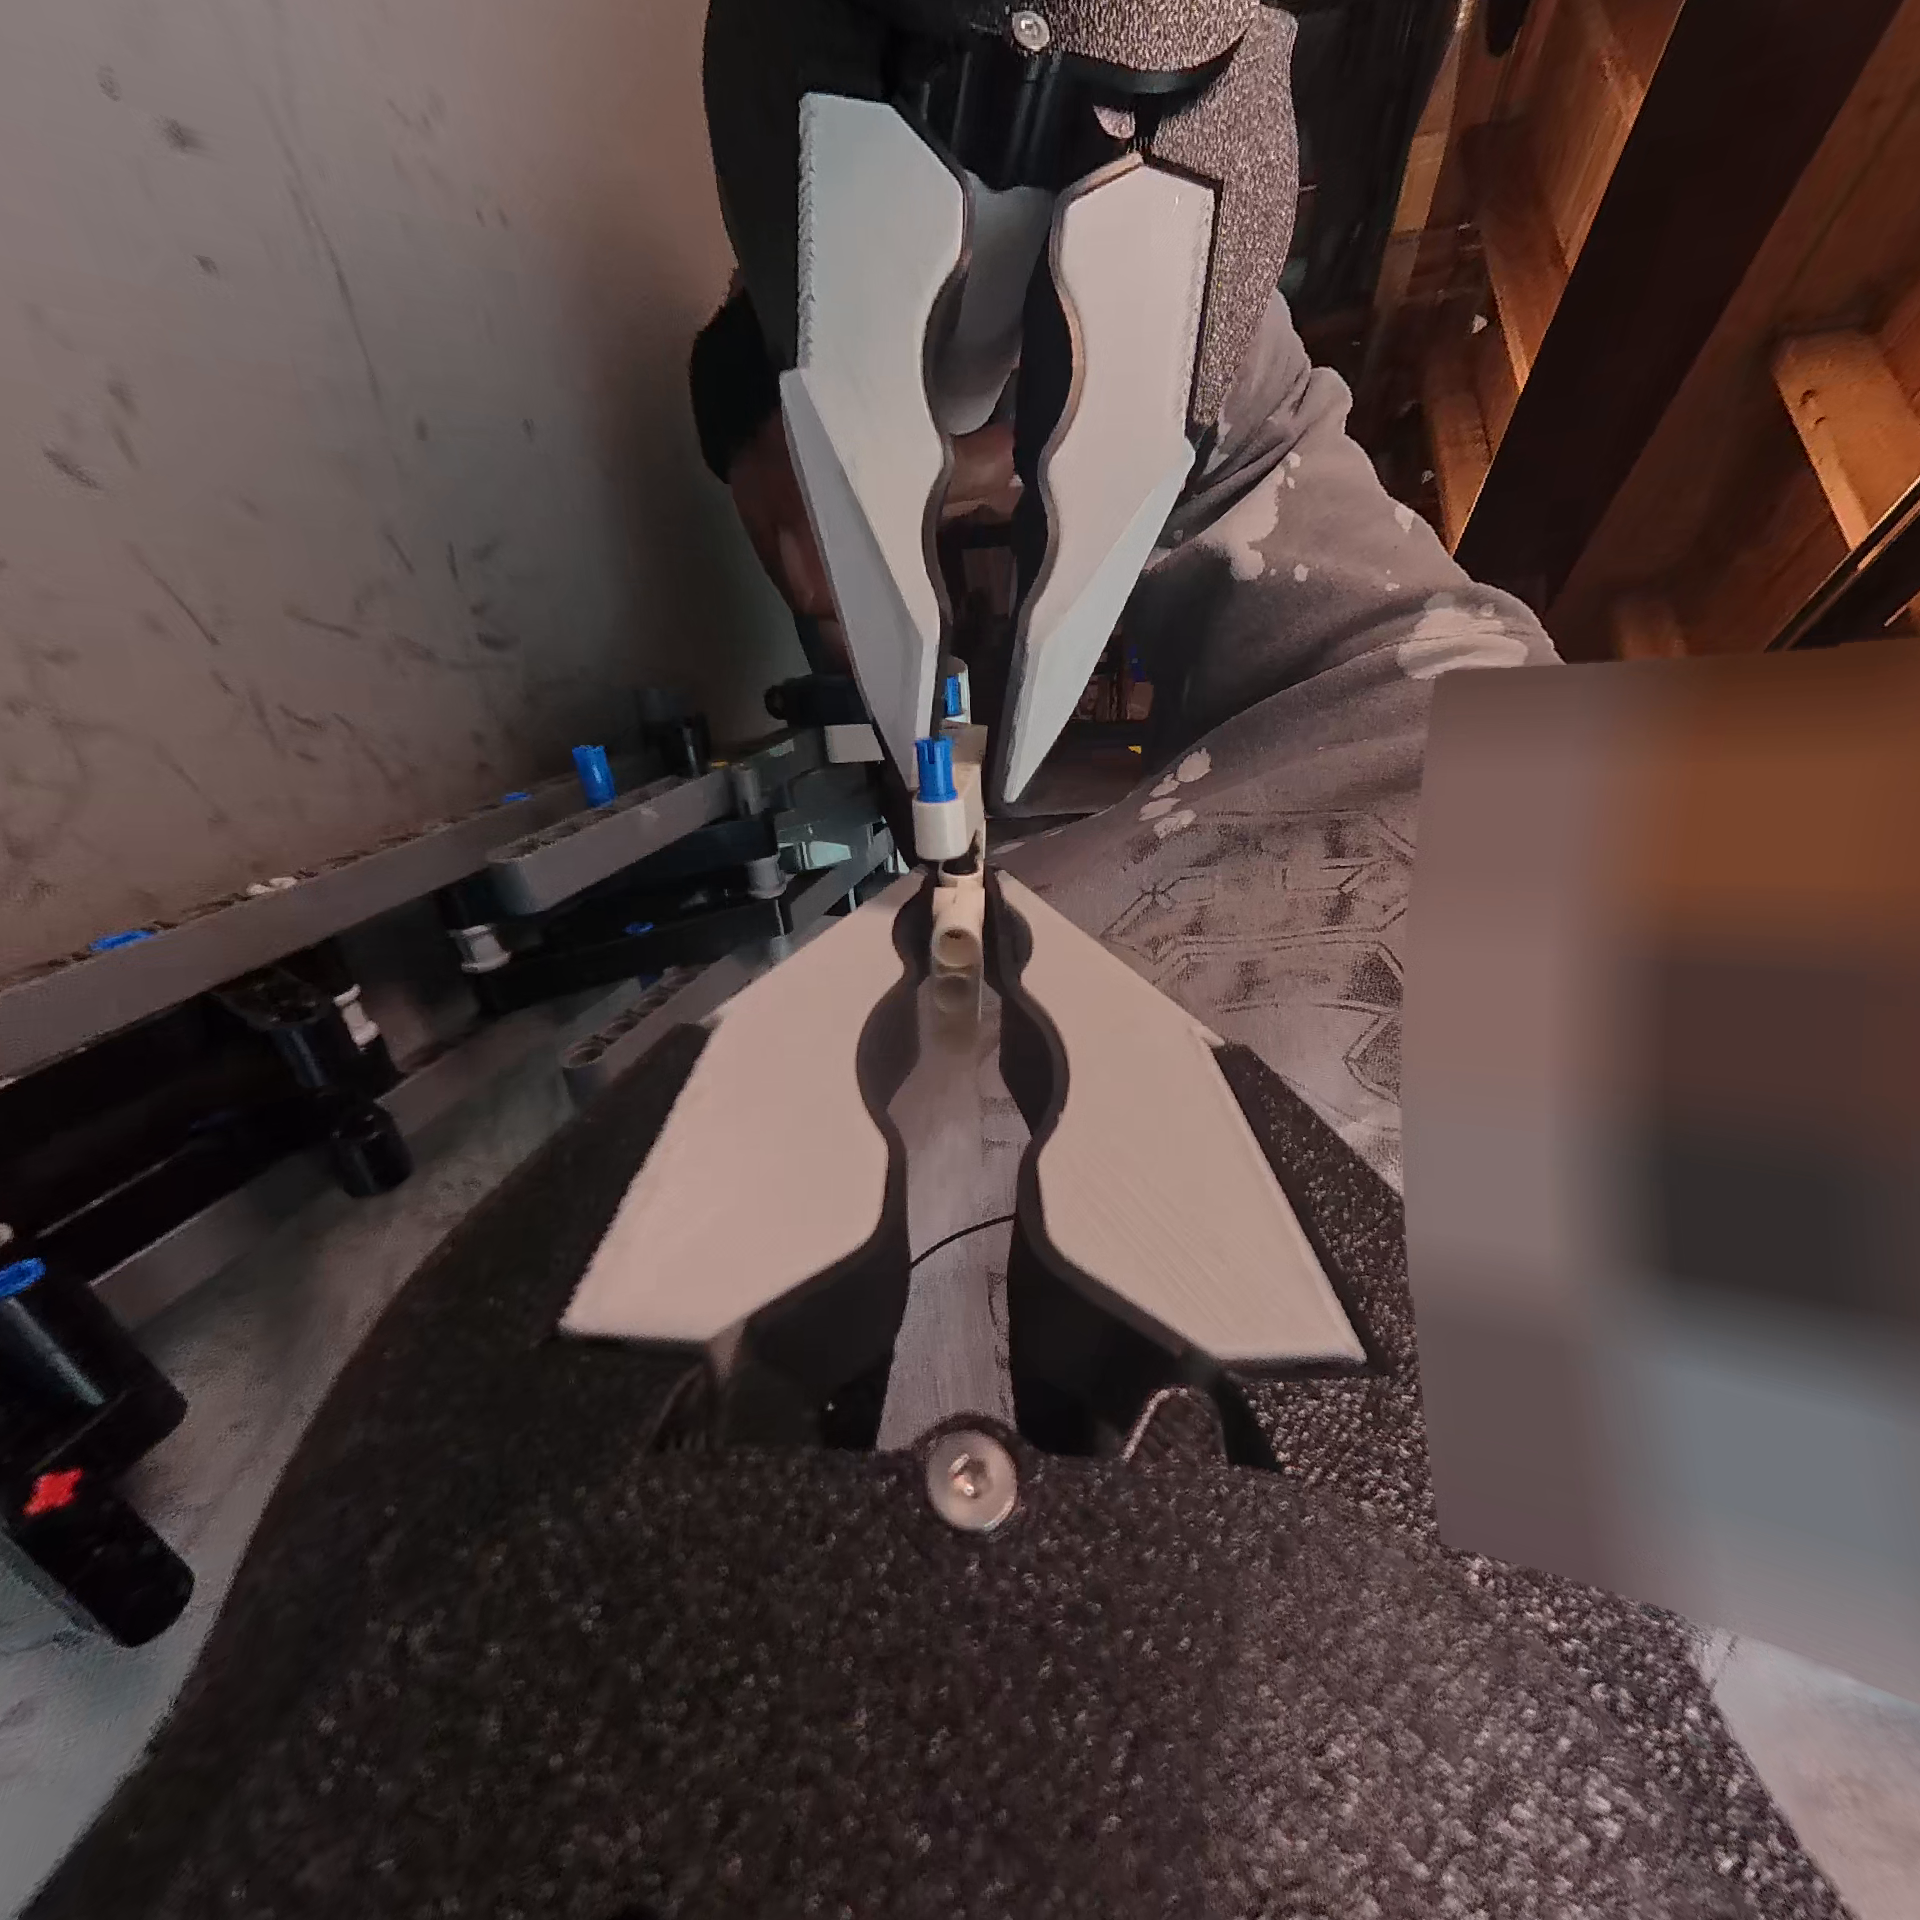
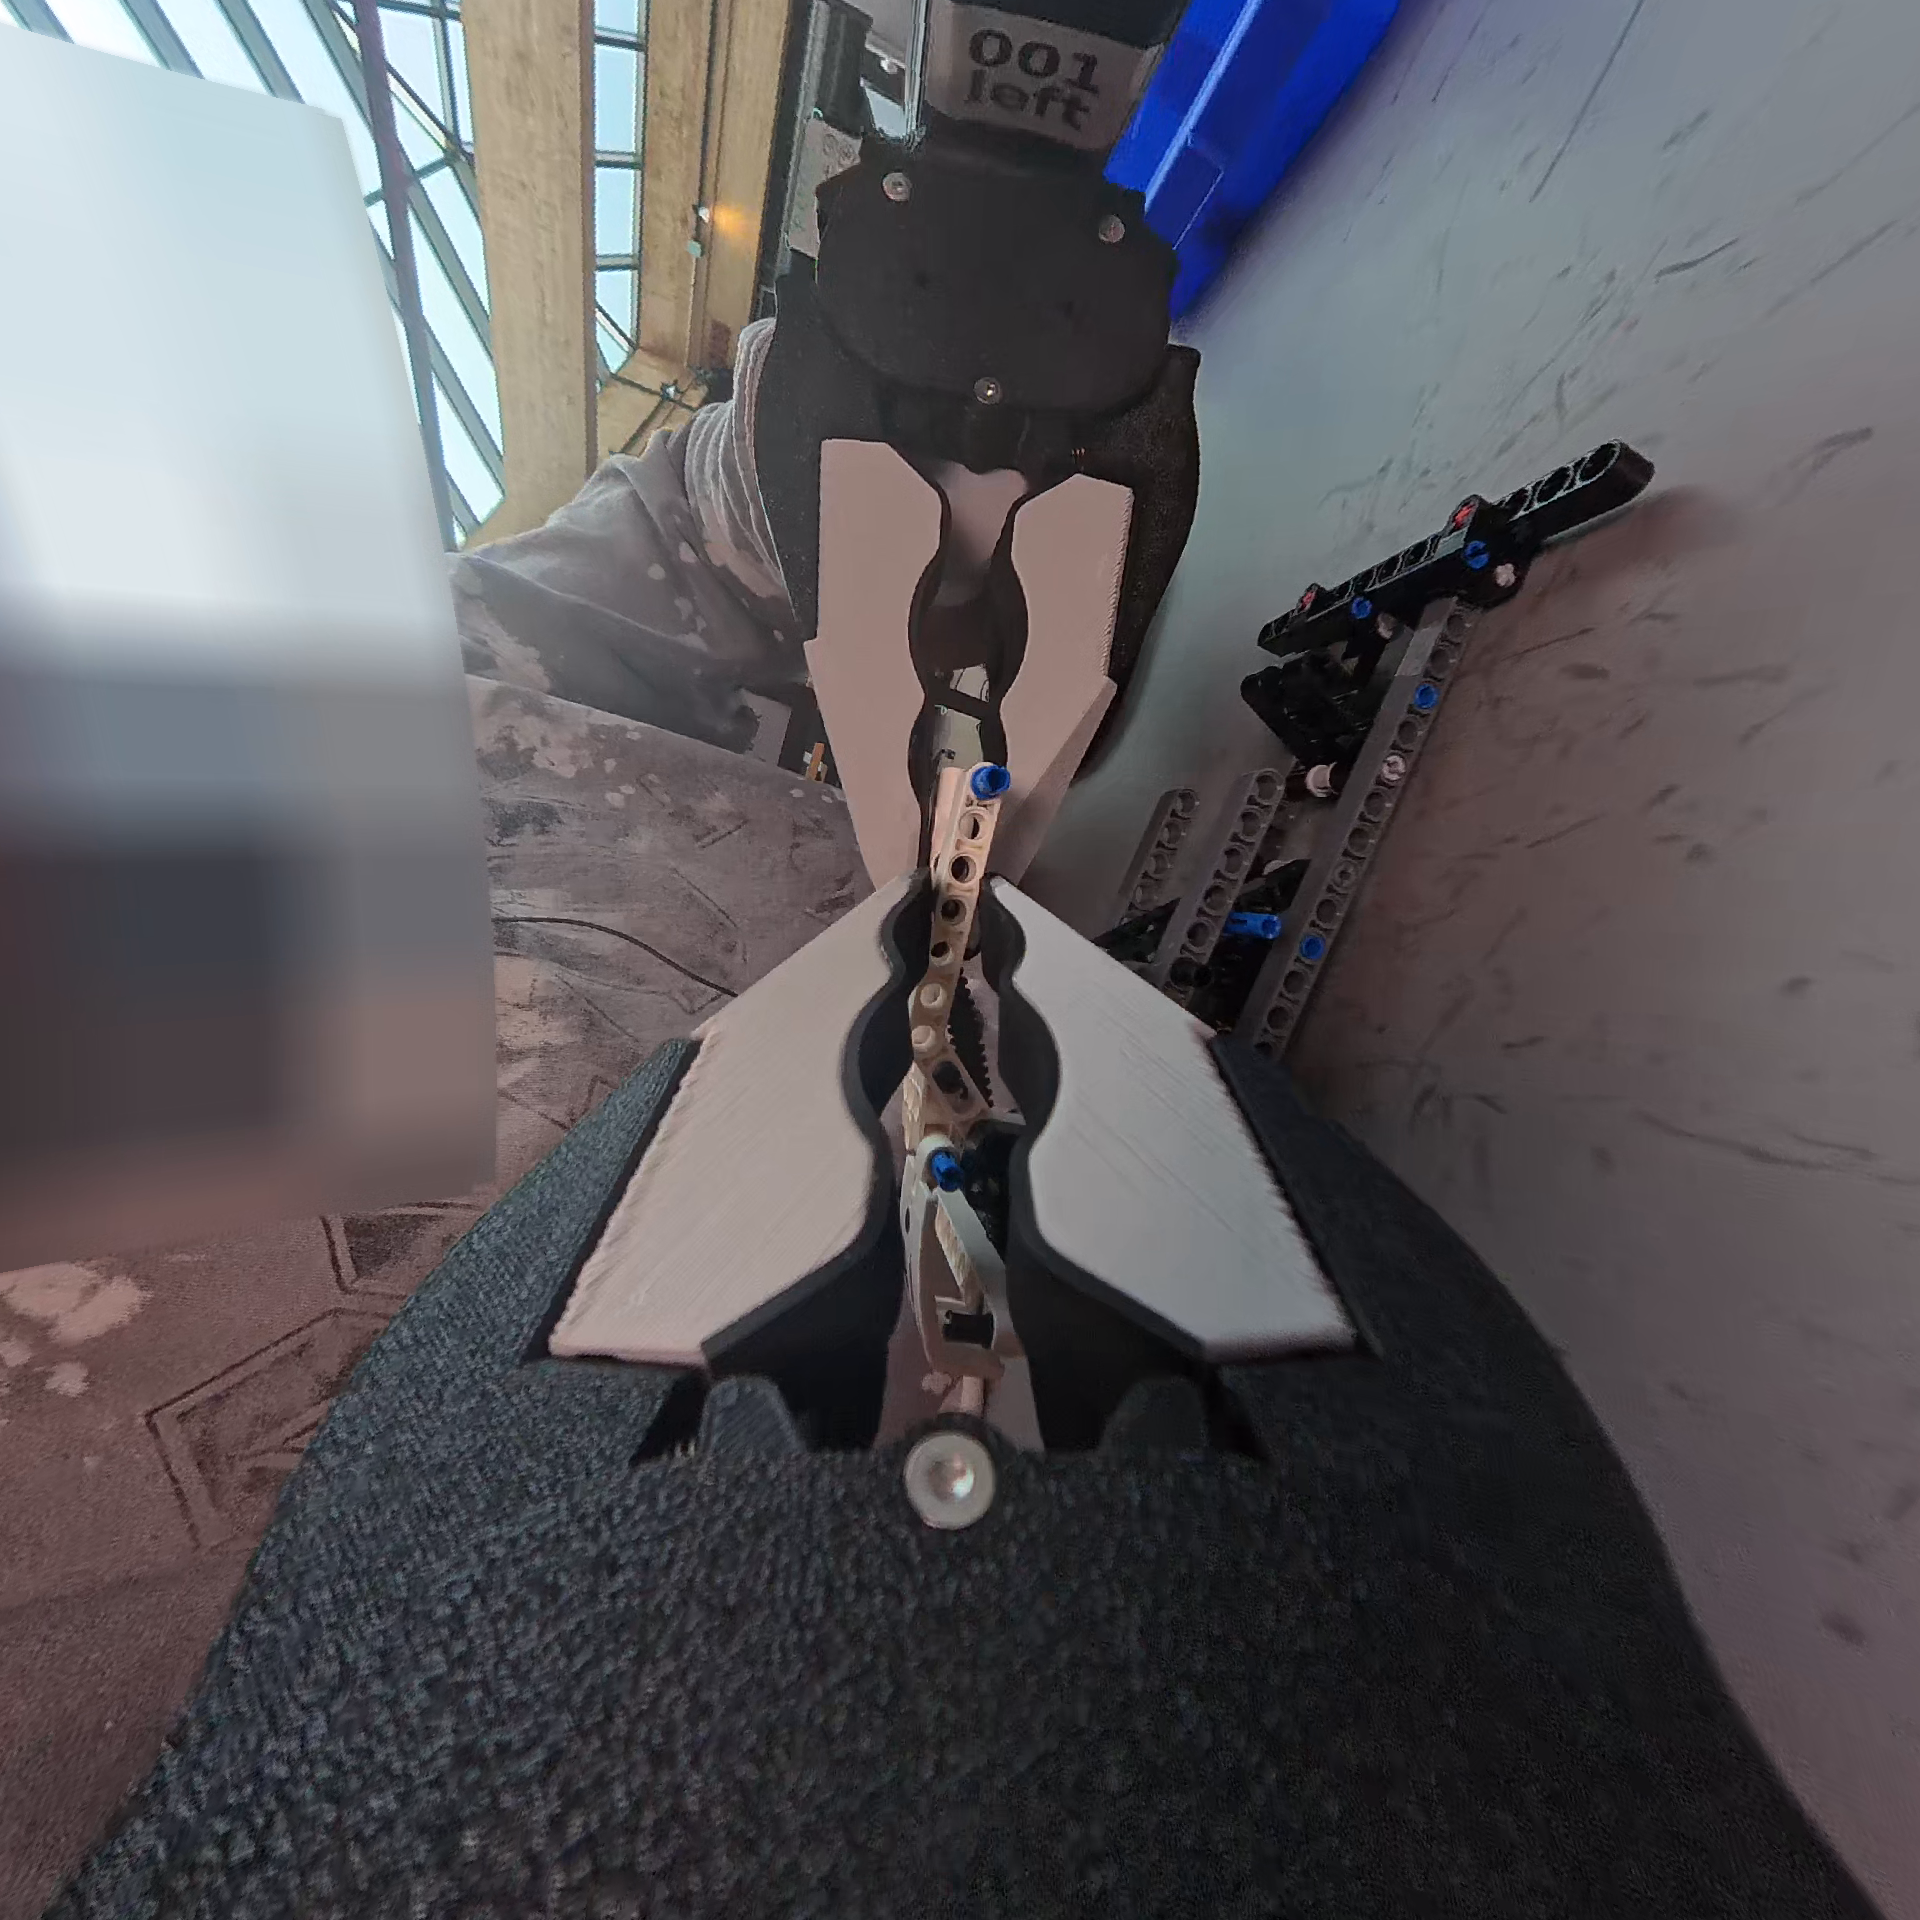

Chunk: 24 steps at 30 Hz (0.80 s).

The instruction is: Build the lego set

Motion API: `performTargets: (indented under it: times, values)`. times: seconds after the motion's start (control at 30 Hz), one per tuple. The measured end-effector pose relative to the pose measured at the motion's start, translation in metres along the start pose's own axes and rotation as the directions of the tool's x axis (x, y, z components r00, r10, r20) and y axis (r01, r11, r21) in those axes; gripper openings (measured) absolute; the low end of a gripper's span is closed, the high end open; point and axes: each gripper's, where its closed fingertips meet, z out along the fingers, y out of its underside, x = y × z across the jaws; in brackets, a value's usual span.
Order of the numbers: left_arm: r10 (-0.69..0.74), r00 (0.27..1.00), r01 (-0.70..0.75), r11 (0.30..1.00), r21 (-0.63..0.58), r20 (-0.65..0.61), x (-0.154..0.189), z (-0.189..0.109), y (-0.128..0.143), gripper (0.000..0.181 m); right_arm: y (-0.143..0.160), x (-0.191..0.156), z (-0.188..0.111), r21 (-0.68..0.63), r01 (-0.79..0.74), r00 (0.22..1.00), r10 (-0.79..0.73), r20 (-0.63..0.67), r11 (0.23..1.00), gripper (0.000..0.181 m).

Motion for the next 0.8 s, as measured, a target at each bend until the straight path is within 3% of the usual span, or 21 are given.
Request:
performTargets:
  times: [0.4,0.8]
  values:
    - [-0.035,0.999,0.034,0.999,-0.041,-0.017,0.003,0.002,-0.004,0.006,-0.001,-0.002,-0.003,0.046,0.061,0.998,-0.062,0.022,0.997,0.007]
    - [0.074,0.997,-0.073,0.995,-0.061,0.011,0.006,0.010,-0.006,0.005,0.004,-0.009,-0.006,-0.013,0.132,0.990,-0.131,0.060,0.991,0.006]
